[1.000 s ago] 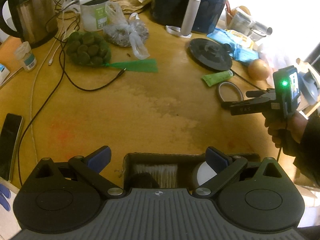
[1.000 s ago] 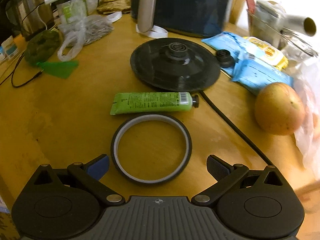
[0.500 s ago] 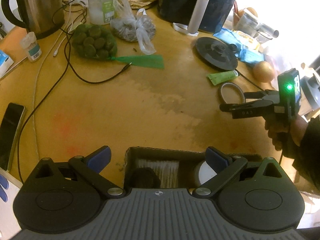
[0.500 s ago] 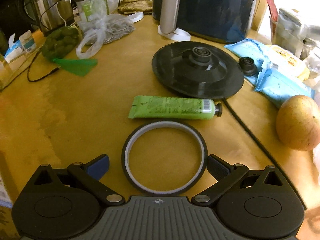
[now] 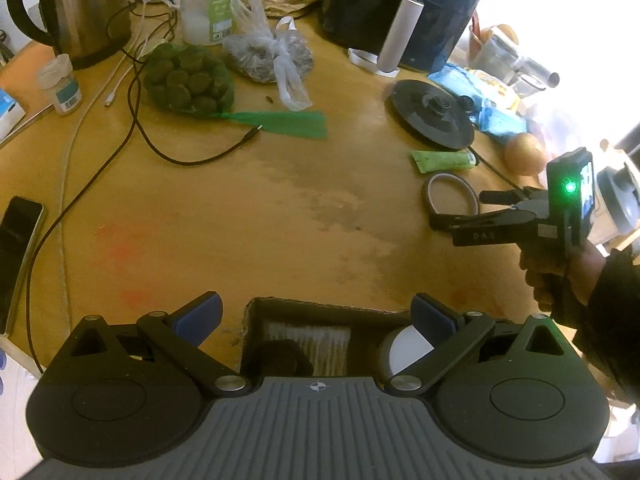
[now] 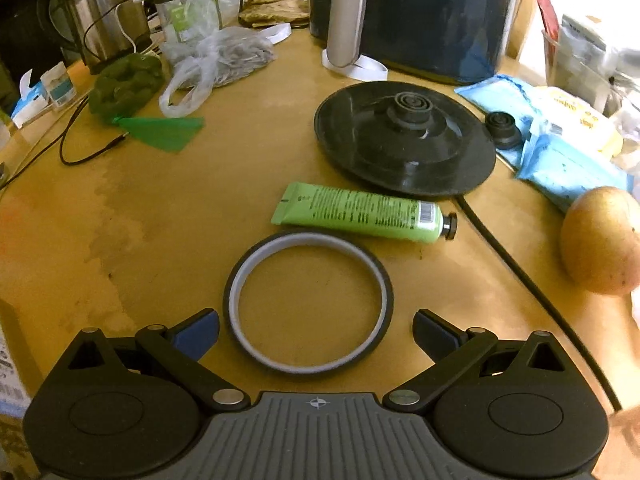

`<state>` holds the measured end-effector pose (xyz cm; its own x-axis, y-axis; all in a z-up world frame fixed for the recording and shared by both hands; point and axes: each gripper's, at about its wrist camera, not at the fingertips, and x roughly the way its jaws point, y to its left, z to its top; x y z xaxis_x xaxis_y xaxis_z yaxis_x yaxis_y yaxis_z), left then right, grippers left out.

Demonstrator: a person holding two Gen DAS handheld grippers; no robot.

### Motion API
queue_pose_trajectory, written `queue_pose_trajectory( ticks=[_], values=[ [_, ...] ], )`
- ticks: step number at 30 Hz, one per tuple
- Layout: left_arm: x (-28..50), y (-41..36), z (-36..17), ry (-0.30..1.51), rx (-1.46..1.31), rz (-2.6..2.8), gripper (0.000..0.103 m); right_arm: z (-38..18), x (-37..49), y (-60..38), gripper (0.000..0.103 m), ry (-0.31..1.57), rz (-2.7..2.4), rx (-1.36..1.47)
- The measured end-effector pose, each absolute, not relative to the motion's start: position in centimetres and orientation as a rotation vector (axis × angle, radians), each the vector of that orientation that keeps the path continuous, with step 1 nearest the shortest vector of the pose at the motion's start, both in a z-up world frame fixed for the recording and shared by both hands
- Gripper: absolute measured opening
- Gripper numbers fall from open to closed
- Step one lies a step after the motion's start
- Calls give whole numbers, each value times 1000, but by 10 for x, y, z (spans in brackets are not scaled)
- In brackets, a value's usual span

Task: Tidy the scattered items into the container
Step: 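Lower the right gripper onto the black-edged tape ring and close on its rim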

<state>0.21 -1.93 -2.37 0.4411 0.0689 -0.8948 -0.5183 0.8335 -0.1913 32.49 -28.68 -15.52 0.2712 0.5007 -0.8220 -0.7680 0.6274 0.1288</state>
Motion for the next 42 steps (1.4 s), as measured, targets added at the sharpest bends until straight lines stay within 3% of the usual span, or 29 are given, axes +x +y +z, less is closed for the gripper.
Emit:
queue_pose_trajectory(
  ticks=[7,14,23,42],
  values=[
    [3,-16,-24,1059,-492,386,103,-155,324,-278,101,949,888,-331],
    [5,-15,-24,1059,-488,381,103,-152,325,-274,92,945,872,-323],
    [12,-15,-15,1009,-444,347,103,-148,324,-273,91,963,869,-325],
    [32,-8,-1,978,-272,268,103,-69,287,-293,91,775,815,-344]
  ],
)
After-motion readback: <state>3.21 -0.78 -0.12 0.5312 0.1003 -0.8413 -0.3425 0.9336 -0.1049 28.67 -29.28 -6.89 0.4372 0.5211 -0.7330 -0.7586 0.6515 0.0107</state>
